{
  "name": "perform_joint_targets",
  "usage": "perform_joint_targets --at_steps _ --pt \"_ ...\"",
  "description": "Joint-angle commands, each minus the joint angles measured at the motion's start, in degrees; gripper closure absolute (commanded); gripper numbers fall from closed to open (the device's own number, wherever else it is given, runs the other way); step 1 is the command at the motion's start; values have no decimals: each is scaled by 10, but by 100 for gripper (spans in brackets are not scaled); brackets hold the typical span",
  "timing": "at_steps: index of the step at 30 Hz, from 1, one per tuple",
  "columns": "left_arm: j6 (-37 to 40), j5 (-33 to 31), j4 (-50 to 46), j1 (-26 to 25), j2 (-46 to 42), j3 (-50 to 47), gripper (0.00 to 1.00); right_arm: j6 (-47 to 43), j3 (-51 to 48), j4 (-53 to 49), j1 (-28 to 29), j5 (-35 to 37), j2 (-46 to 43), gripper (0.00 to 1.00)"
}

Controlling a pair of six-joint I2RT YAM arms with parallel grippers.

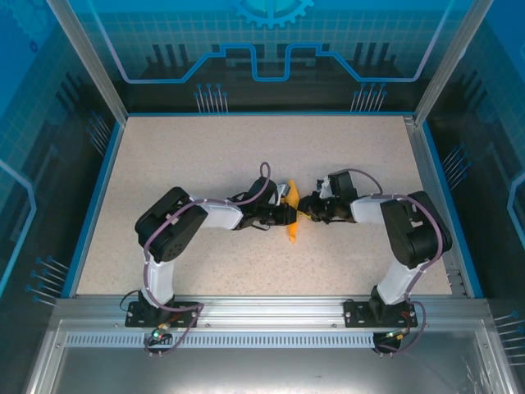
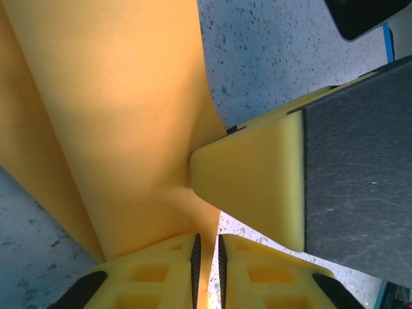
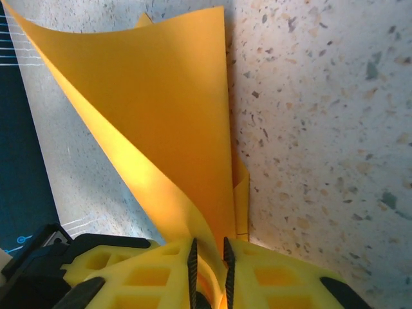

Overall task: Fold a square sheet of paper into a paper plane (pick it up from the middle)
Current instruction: Fold the wing for the fifth time at the center of the table.

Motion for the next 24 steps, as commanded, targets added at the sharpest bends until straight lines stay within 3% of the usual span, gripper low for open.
perform_joint_targets --at_steps 1,4,7,14,24 --pt "20 18 1 3 -22 -6 80 -6 8 7 10 -19 3 89" --pt "22 18 -5 3 -34 -9 76 -5 7 3 10 -10 -1 99" --pt "23 -1 -33 0 -63 -13 69 -1 5 3 11 -6 -3 100" --pt "12 -155 -220 -49 -136 -7 56 16 -9 10 17 8 -15 100" --pt "-59 -230 -259 -114 -103 -3 54 32 -19 28 25 12 -17 100"
